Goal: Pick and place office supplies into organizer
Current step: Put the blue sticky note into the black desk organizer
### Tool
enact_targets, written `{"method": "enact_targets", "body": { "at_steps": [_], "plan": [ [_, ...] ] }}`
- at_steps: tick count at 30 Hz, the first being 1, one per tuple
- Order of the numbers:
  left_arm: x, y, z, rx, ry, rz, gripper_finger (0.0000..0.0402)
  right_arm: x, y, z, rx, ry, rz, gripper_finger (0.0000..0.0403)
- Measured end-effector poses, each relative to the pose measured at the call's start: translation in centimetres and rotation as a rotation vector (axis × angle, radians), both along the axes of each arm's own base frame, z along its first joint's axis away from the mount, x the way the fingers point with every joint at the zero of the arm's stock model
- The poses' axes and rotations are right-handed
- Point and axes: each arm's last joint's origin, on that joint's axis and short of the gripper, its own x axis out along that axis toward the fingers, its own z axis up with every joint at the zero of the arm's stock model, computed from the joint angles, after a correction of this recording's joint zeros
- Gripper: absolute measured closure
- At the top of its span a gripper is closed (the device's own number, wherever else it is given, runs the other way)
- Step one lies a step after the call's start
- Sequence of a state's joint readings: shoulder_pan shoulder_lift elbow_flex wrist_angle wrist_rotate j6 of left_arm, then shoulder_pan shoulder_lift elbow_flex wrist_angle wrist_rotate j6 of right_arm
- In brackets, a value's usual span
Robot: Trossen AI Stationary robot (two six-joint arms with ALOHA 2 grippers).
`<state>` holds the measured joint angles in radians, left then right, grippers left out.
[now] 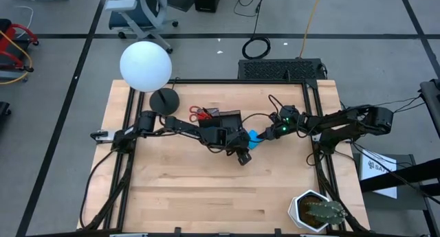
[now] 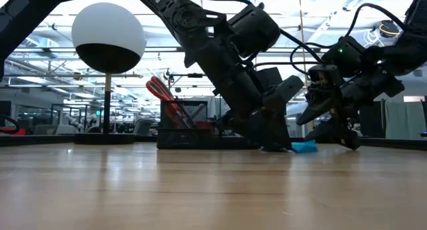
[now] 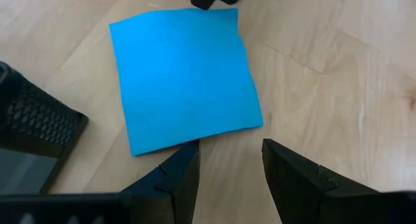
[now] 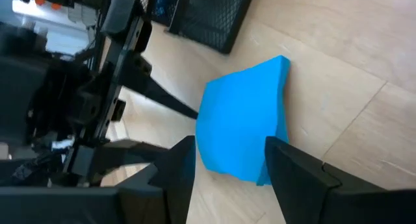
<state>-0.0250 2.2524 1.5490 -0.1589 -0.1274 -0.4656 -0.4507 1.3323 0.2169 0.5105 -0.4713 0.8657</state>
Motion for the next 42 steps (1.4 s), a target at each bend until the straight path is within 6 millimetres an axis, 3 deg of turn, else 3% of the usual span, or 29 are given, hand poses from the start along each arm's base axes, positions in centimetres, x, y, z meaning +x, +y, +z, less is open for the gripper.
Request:
{"method": "enact_targets", "body": {
  "at_steps": [19, 42],
  "plan": [
    [-0.1, -1.5, 0.0, -0.016, 0.001, -0.035, 0.0229, -1.4, -0.7, -1.0, 0.018, 0.115, -0.007, 0.0225],
    [0.0, -1.0, -0.1, 0.003, -0.001, -0.048, 0.0229, -0.4, 1.7, -2.0, -0.010, 0.190, 0.076, 0.0225]
  ]
}}
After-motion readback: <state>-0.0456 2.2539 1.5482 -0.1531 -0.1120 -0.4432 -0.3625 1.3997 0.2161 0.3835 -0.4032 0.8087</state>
